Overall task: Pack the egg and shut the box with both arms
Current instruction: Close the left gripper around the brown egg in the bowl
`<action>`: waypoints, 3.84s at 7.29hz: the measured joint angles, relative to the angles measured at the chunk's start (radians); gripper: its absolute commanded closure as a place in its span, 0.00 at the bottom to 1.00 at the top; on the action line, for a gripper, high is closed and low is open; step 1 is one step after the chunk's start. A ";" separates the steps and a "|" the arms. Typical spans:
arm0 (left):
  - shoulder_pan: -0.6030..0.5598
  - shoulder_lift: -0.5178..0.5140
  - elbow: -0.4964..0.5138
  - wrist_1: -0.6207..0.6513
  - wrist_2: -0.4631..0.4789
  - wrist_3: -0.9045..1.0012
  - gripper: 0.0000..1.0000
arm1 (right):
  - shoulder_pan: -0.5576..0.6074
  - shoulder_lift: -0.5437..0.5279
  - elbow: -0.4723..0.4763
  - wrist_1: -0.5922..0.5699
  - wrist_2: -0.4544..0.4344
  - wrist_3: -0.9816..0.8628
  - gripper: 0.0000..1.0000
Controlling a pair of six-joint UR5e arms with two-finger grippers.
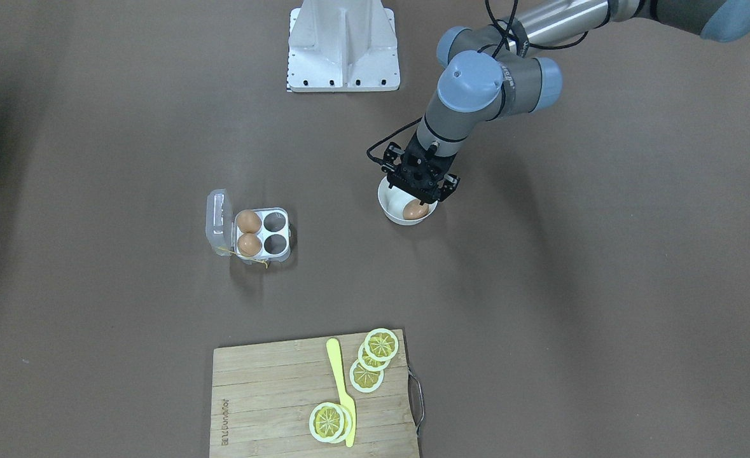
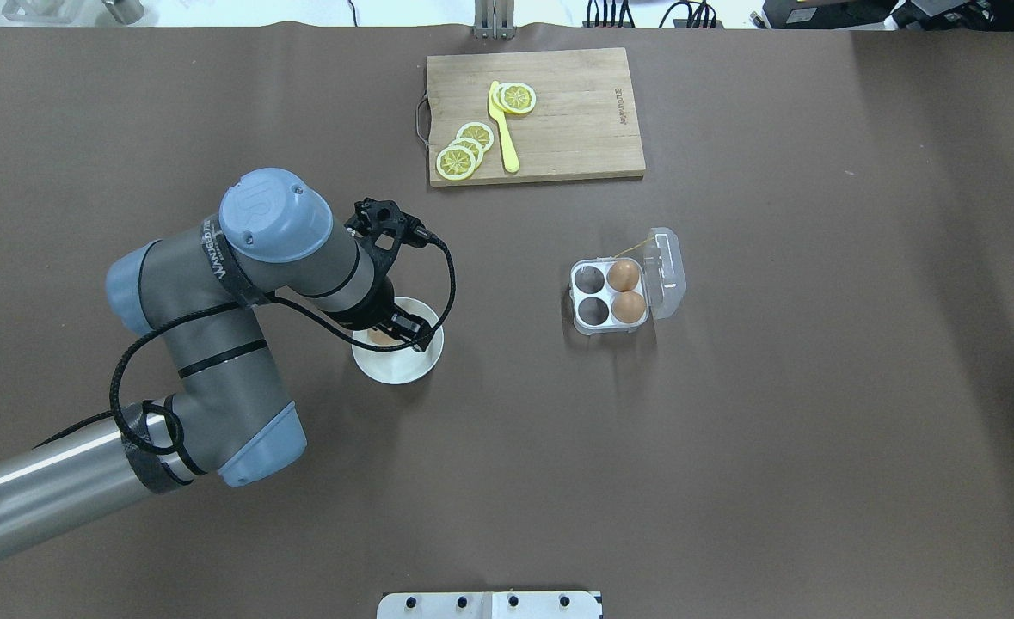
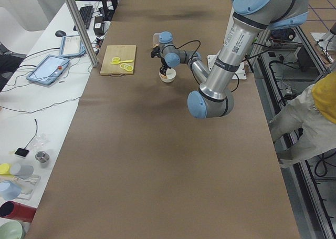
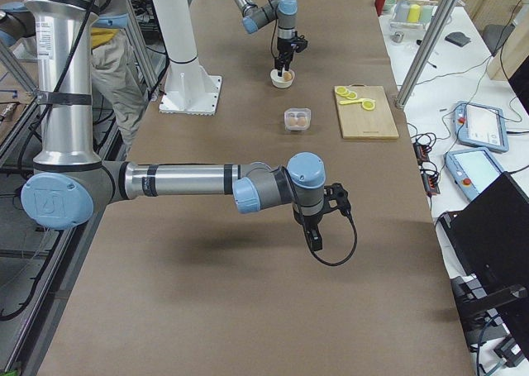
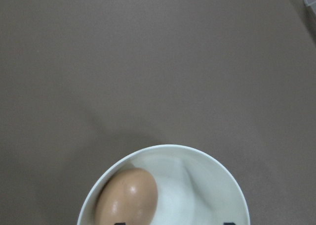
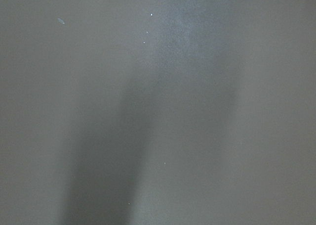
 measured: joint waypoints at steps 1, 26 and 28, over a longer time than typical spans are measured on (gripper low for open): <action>-0.002 -0.001 0.006 -0.001 0.000 0.000 0.27 | 0.000 0.000 0.000 0.000 0.000 0.001 0.00; -0.002 -0.049 0.115 -0.001 0.002 0.036 0.73 | 0.000 -0.001 0.000 0.002 0.001 0.001 0.00; -0.001 -0.050 0.118 0.001 0.002 0.036 0.76 | 0.000 -0.001 0.001 0.002 0.001 0.001 0.00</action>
